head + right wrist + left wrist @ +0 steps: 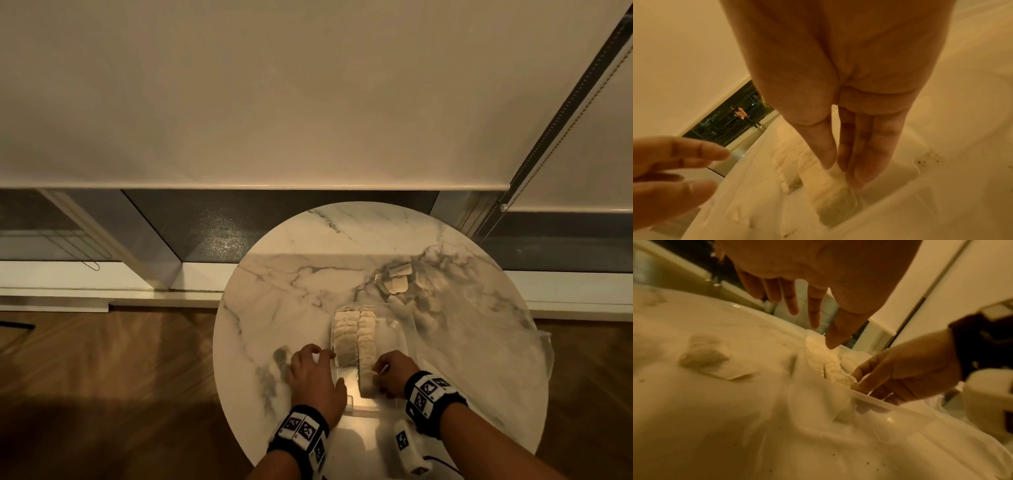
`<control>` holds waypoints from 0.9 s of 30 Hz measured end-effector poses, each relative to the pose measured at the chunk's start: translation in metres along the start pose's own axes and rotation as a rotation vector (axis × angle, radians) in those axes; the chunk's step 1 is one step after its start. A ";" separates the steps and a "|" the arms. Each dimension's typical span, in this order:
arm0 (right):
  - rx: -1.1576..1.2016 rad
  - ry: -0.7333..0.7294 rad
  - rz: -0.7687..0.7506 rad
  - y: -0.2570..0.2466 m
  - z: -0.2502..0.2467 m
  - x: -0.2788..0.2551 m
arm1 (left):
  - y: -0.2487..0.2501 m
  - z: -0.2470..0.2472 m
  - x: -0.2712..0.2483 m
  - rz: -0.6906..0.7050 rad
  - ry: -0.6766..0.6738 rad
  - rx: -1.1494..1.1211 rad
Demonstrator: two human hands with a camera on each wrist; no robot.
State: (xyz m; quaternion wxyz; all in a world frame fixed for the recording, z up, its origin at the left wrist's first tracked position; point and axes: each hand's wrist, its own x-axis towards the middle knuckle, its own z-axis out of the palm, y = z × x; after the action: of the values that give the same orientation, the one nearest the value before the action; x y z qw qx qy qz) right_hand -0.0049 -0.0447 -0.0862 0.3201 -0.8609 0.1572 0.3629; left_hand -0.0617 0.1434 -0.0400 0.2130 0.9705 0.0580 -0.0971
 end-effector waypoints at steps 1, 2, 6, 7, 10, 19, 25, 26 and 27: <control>-0.012 0.002 -0.001 0.000 0.000 0.002 | 0.005 0.000 -0.001 0.067 -0.017 0.034; -0.020 0.005 -0.005 0.000 -0.001 0.003 | 0.011 0.001 -0.001 0.140 -0.045 0.059; -0.039 0.011 -0.026 -0.003 -0.003 0.003 | 0.032 0.008 -0.003 0.354 -0.306 0.178; -0.047 0.011 -0.031 -0.003 -0.004 0.002 | 0.035 0.011 -0.004 0.370 -0.381 0.185; -0.057 0.019 -0.042 -0.001 -0.006 0.001 | 0.040 0.023 -0.009 0.365 -0.523 0.183; -0.138 0.078 -0.109 0.005 -0.006 0.001 | 0.039 0.041 -0.017 0.312 -0.583 0.204; -0.149 0.079 -0.135 0.004 -0.004 0.000 | 0.040 0.042 -0.019 0.291 -0.549 0.193; -0.151 0.083 -0.136 0.004 -0.004 -0.001 | 0.040 0.043 -0.019 0.290 -0.541 0.194; -0.152 0.090 -0.136 0.004 -0.004 -0.001 | 0.040 0.043 -0.019 0.291 -0.531 0.198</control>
State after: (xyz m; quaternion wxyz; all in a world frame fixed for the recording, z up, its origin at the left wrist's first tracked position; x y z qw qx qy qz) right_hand -0.0051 -0.0502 -0.0854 0.2702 -0.9069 0.0845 0.3119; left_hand -0.0815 0.0878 -0.0577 0.1370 0.9253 -0.1490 -0.3206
